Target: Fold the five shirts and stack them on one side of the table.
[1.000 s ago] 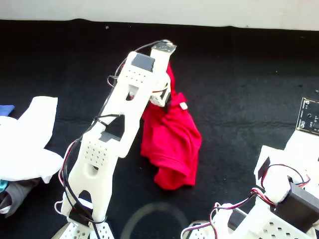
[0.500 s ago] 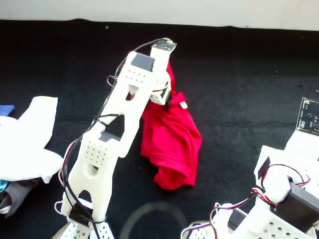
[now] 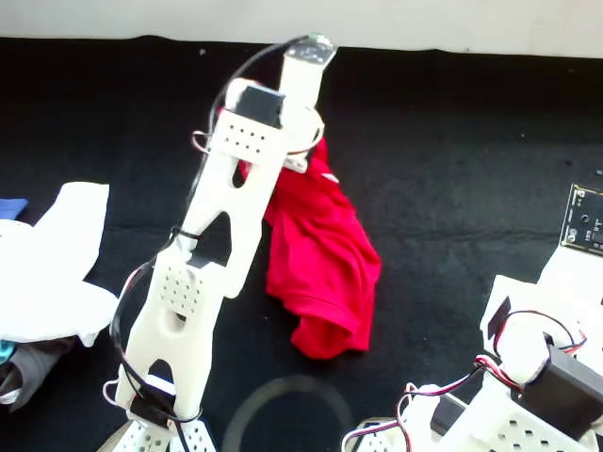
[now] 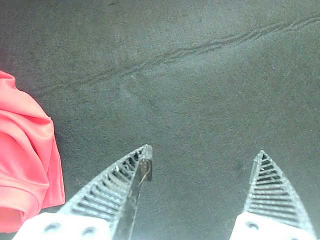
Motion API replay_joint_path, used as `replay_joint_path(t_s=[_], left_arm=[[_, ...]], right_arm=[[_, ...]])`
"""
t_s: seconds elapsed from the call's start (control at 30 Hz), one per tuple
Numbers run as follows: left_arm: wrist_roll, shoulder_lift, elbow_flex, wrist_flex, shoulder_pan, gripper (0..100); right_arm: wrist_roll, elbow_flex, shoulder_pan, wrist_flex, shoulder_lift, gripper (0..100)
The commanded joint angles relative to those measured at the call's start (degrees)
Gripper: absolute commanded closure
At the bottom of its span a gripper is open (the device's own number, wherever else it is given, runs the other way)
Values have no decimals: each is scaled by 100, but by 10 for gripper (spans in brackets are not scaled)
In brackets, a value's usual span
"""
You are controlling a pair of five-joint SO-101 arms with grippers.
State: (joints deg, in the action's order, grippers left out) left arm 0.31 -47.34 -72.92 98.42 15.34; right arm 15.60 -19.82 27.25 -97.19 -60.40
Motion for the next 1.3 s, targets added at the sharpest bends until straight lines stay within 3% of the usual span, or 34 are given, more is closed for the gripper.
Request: replay_joint_path(t_s=[0.0, 0.3, 0.53, 0.77, 1.07, 1.27], left_arm=[[-448, 365, -822, 352, -470, 992], [-914, 1385, -585, 360, -2501, 992], [-1996, 2800, 2044, 352, -3512, 992], [-2848, 4066, 4453, 334, -4330, 992], [-2901, 4259, 5182, 325, -4629, 992], [-2901, 4259, 5165, 202, -4646, 992]], right_arm=[[26, -259, -400, 189, 4, 692], [-246, -1024, -1833, 840, 22, 692], [-1266, -884, -3618, 1033, 1270, 692], [-1679, 119, -5103, 1059, 3020, 690], [-1714, 382, -6158, 1305, 4884, 690], [-1688, 365, -6273, 1464, 5675, 691]])
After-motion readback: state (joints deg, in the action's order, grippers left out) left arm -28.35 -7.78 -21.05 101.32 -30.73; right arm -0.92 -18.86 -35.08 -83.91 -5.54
